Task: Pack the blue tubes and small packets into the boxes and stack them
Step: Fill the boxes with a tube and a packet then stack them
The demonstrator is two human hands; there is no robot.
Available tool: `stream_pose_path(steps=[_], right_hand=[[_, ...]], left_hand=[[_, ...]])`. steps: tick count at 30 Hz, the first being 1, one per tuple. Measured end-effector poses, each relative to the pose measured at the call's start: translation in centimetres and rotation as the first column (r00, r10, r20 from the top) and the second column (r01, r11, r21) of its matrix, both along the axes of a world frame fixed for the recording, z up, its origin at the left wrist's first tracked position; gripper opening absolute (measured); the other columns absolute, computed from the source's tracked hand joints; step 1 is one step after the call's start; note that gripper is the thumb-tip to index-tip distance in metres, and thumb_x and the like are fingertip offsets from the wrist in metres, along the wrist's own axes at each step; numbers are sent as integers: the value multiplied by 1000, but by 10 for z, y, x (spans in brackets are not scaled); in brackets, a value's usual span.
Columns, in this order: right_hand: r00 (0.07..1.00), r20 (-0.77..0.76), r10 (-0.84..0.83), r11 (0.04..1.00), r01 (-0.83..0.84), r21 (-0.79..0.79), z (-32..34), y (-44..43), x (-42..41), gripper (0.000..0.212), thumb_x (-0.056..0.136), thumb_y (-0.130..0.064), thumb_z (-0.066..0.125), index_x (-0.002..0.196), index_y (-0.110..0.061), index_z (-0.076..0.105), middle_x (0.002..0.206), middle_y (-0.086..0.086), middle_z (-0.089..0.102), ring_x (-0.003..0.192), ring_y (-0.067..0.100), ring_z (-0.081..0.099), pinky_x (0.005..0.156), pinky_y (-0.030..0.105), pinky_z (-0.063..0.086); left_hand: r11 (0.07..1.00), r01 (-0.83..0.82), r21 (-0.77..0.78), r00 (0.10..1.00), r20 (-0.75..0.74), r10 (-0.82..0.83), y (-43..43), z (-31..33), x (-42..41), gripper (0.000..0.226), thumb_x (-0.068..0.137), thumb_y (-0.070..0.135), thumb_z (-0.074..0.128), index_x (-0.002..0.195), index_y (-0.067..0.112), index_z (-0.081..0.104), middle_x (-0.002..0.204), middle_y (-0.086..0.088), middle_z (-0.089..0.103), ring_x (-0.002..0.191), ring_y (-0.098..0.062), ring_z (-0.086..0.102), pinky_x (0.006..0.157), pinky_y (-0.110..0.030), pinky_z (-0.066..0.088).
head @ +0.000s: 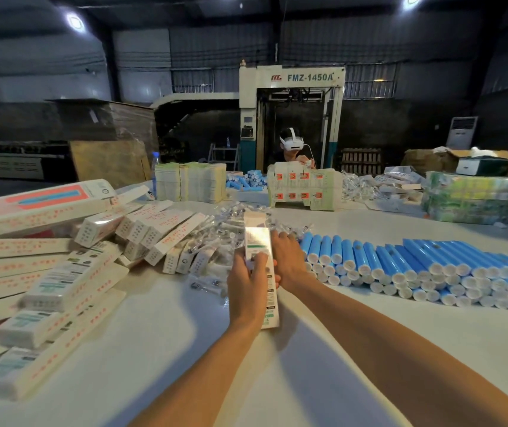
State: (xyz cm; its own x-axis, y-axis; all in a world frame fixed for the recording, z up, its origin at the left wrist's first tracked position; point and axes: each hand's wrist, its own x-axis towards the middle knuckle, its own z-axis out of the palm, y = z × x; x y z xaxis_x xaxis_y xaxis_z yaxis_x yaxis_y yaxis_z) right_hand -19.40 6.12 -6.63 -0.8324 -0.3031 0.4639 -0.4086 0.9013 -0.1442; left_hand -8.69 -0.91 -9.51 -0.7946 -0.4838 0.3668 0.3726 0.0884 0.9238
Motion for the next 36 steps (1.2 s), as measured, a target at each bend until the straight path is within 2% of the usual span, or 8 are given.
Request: stream_pose_path(steps=[6, 11, 14, 16, 21, 27, 31, 36], right_hand=[[993, 74, 92, 953, -66, -296, 4, 15, 22, 24, 102, -23, 57, 118, -6, 50, 111, 15, 63, 105, 33, 61, 88, 49, 52], [972, 209, 104, 845, 25, -535, 7, 51, 36, 47, 98, 4, 50, 144, -8, 47, 131, 14, 60, 110, 29, 61, 88, 41, 54], [942, 298, 157, 735, 90, -672, 8, 84, 53, 42, 101, 1, 42, 137, -15, 56, 118, 8, 63, 92, 21, 61, 63, 28, 47], [933, 309, 186, 640, 123, -758, 11, 108, 67, 36, 102, -2, 44, 132, -17, 57, 110, 7, 63, 86, 18, 60, 61, 26, 43], [959, 172, 225, 401, 70, -914, 26, 157, 101, 18, 101, -6, 59, 112, -21, 57, 116, 4, 67, 100, 18, 65, 76, 32, 51], [979, -168, 116, 197, -189, -962, 63, 181, 127, 33, 97, -15, 68, 125, -27, 56, 97, -4, 78, 95, 16, 73, 85, 31, 53], [949, -285, 135, 220, -309, -926, 80, 175, 133, 30, 97, -18, 71, 124, -22, 59, 98, -3, 78, 93, 16, 74, 83, 27, 58], [931, -292, 218, 358, -355, -864, 80, 166, 136, 23, 97, -8, 67, 117, -13, 57, 96, 1, 76, 92, 18, 74, 81, 28, 61]], left_hand=[[984, 111, 140, 993, -54, -105, 4, 4, 4, 19, 101, 34, 59, 119, 30, 65, 89, 0, 81, 64, -19, 76, 55, -27, 59], [958, 210, 197, 977, -21, -210, 8, 3, 4, 38, 87, 41, 57, 121, 26, 64, 96, -8, 81, 72, -30, 77, 69, -43, 65], [933, 304, 191, 951, 7, -311, 16, 1, 7, 28, 102, 32, 59, 128, 21, 63, 100, -9, 82, 78, -29, 79, 68, -38, 65], [888, 392, 239, 914, 10, -406, 23, 1, 9, 27, 107, 23, 59, 133, 15, 62, 105, -14, 81, 83, -30, 78, 74, -41, 65], [770, 600, 216, 785, 24, -618, 42, 2, 27, 37, 102, 20, 70, 137, 14, 58, 118, -17, 78, 105, -41, 76, 96, -57, 61], [725, 672, 150, 725, 62, -686, 59, 10, 49, 47, 94, 22, 81, 134, 13, 58, 116, -18, 78, 99, -44, 78, 84, -49, 65], [697, 709, 108, 696, 55, -716, 68, 12, 55, 48, 94, 22, 82, 134, 11, 59, 119, -17, 77, 100, -46, 77, 90, -54, 64], [681, 726, 99, 680, 44, -732, 71, 13, 57, 46, 94, 19, 82, 132, 8, 60, 120, -19, 77, 100, -47, 77, 88, -51, 64]])
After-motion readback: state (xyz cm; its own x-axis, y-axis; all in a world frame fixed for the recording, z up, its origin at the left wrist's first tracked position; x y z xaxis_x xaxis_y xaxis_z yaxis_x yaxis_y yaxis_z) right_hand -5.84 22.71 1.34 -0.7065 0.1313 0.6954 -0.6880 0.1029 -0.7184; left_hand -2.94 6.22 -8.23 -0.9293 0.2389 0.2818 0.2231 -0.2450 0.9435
